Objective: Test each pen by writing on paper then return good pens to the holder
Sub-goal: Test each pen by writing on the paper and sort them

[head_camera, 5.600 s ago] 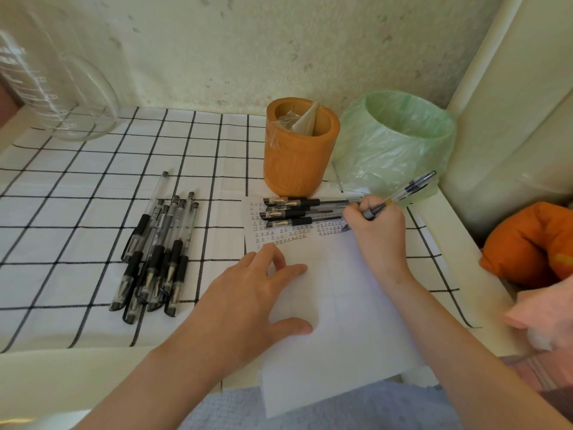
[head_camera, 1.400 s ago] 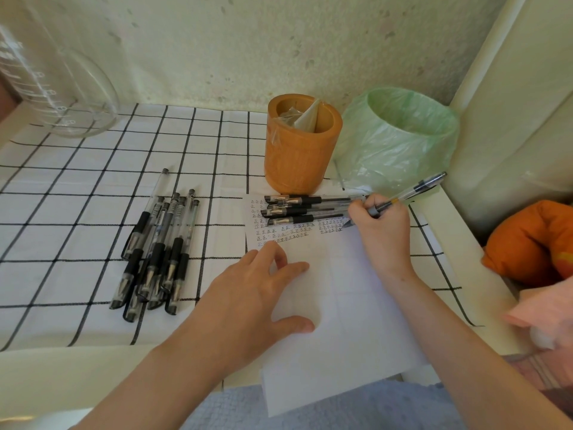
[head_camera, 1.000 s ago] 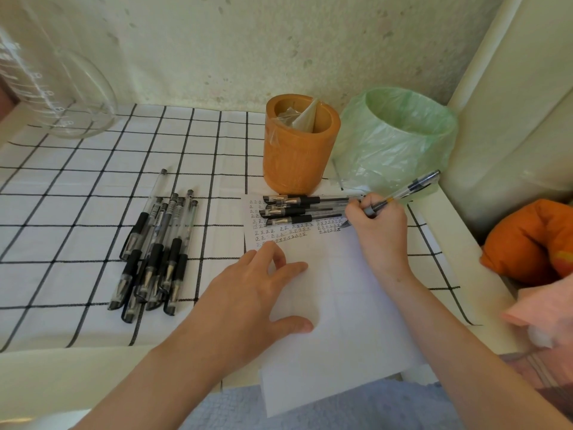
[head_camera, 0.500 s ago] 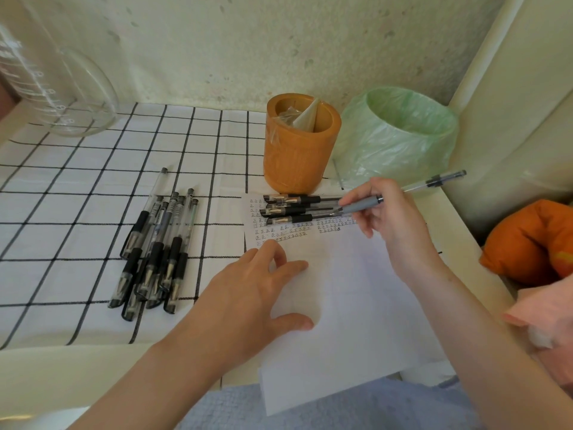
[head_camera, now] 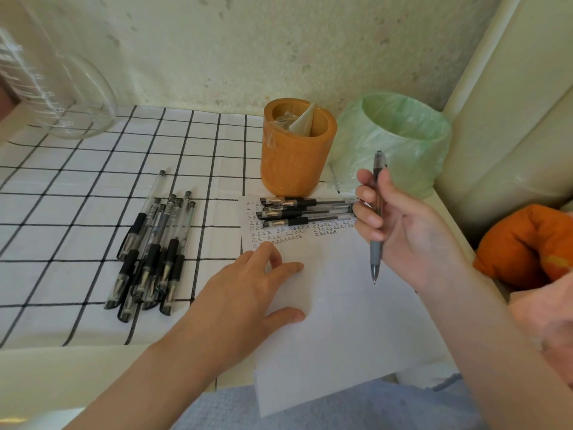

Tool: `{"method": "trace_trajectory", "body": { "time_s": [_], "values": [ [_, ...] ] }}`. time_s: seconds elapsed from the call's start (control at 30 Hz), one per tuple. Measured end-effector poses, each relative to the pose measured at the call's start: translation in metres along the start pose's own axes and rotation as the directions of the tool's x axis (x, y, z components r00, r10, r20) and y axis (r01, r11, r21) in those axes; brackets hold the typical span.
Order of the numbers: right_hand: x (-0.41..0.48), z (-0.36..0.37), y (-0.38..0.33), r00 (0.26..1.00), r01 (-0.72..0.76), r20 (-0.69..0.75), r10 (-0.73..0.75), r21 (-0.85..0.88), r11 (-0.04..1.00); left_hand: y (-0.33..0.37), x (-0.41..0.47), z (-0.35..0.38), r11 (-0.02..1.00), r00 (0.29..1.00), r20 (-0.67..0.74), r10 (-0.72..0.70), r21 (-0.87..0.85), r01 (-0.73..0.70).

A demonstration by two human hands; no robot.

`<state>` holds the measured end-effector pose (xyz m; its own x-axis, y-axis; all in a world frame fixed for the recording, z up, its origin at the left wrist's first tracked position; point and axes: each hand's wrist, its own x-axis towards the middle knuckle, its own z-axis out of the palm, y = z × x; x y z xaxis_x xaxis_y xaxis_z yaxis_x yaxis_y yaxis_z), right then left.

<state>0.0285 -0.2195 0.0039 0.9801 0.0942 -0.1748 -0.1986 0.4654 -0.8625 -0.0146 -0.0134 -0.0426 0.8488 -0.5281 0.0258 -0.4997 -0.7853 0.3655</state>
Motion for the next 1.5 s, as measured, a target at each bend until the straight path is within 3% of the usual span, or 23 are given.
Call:
{"method": "trace_trajectory", "body": {
  "time_s": [0.23,0.53,0.67,0.7,0.77,0.83,0.87,1.03,1.23,1.5],
  "values": [
    [0.004,-0.001,0.000,0.991,-0.128,0.001,0.131,0.230,0.965,-0.001,-0.001,0.001,1.000,1.000,-0.005,-0.001,0.009,0.001],
    [0.005,0.000,0.002,0.987,-0.159,0.012,0.163,0.275,0.948,-0.002,-0.001,0.003,1.000,1.000,-0.004,0.003,0.019,-0.003],
    [0.008,0.006,0.004,0.976,-0.132,-0.119,0.181,0.337,0.932,0.000,-0.001,0.001,1.000,1.000,-0.021,-0.001,0.021,0.001],
    [0.009,0.006,0.006,0.972,-0.120,-0.154,0.176,0.317,0.941,-0.001,-0.001,-0.001,1.000,0.999,-0.033,-0.008,0.019,0.009],
    [0.011,0.003,0.009,0.965,-0.136,-0.210,0.155,0.099,0.986,-0.002,-0.001,-0.007,0.998,0.996,-0.075,-0.040,0.036,0.043],
    [0.012,0.000,0.010,0.960,-0.142,-0.260,0.103,-0.135,0.981,-0.007,-0.002,-0.012,0.990,0.977,-0.184,-0.103,0.080,0.119],
    [0.012,-0.002,0.011,0.961,-0.132,-0.265,0.085,-0.165,0.978,-0.011,-0.003,-0.015,0.979,0.959,-0.240,-0.149,0.104,0.178],
    [0.015,-0.002,0.015,0.966,-0.111,-0.248,0.079,-0.118,0.987,-0.028,-0.011,-0.020,0.848,0.891,-0.278,-0.359,0.303,0.436],
    [0.020,0.001,0.014,0.982,-0.137,-0.129,0.136,-0.002,0.991,-0.029,-0.013,-0.013,0.805,0.886,-0.252,-0.389,0.375,0.460],
    [0.020,0.000,0.011,0.986,-0.131,-0.112,0.122,-0.071,0.989,-0.037,-0.010,-0.013,0.761,0.865,-0.246,-0.438,0.411,0.502]
  ]
}}
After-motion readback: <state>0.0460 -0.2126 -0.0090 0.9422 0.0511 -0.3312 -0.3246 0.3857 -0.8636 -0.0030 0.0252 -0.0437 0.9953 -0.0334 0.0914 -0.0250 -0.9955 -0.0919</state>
